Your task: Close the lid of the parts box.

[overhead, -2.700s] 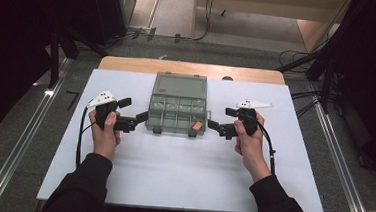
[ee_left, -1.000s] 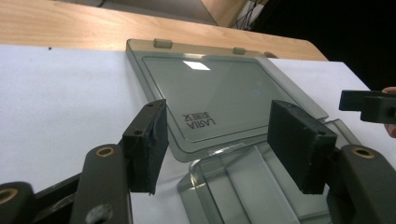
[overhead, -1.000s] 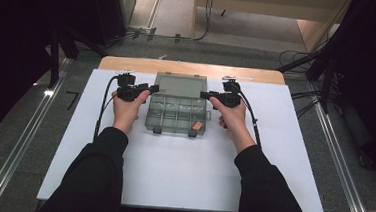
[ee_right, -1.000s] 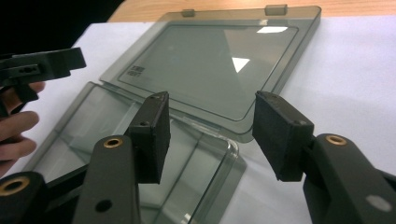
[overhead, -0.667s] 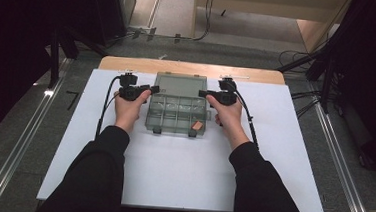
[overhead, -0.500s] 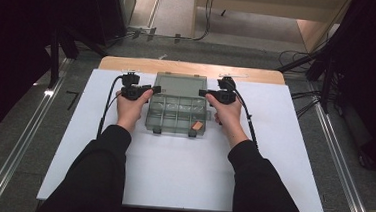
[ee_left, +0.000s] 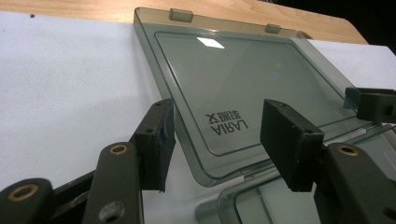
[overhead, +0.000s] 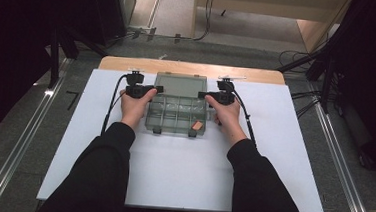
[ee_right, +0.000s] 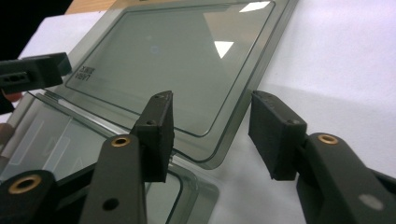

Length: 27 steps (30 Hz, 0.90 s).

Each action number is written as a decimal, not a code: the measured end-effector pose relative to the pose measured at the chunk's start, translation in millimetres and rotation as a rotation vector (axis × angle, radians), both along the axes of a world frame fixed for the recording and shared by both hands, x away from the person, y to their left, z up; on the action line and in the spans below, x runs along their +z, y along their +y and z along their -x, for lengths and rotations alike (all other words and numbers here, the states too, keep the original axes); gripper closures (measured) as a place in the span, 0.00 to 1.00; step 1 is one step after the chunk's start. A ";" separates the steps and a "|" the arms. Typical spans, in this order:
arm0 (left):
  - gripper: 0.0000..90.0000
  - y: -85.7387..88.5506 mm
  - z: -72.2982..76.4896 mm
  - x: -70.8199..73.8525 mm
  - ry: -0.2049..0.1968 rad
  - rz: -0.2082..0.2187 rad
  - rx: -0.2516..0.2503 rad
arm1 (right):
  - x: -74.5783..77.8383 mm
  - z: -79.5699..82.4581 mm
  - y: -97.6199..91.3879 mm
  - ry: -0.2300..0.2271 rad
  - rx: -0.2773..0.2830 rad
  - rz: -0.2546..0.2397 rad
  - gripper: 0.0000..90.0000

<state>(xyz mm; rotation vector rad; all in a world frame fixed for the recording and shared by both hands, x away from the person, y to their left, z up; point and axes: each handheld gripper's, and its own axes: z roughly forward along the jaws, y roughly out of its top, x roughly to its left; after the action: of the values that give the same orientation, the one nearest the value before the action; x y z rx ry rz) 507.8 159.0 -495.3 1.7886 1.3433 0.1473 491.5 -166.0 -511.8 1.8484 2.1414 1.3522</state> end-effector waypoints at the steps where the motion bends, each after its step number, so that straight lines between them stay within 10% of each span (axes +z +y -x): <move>1: 0.50 0.0 -0.6 -1.0 0.005 0.003 0.002 | -1.1 -0.9 -0.2 0.007 -0.001 -0.008 0.53; 11: 0.49 -1.0 -2.6 -5.4 0.027 0.025 0.021 | -2.6 -4.2 1.7 0.028 -0.002 -0.022 0.56; 27: 0.74 4.8 5.6 9.5 -0.066 0.013 0.012 | 16.8 10.4 -1.0 -0.147 -0.028 0.061 0.86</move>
<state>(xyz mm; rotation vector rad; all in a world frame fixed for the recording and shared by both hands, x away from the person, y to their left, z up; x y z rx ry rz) 502.2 163.7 -485.8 1.7500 1.3062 0.2018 481.1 -167.0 -494.9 1.6936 2.0538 1.3551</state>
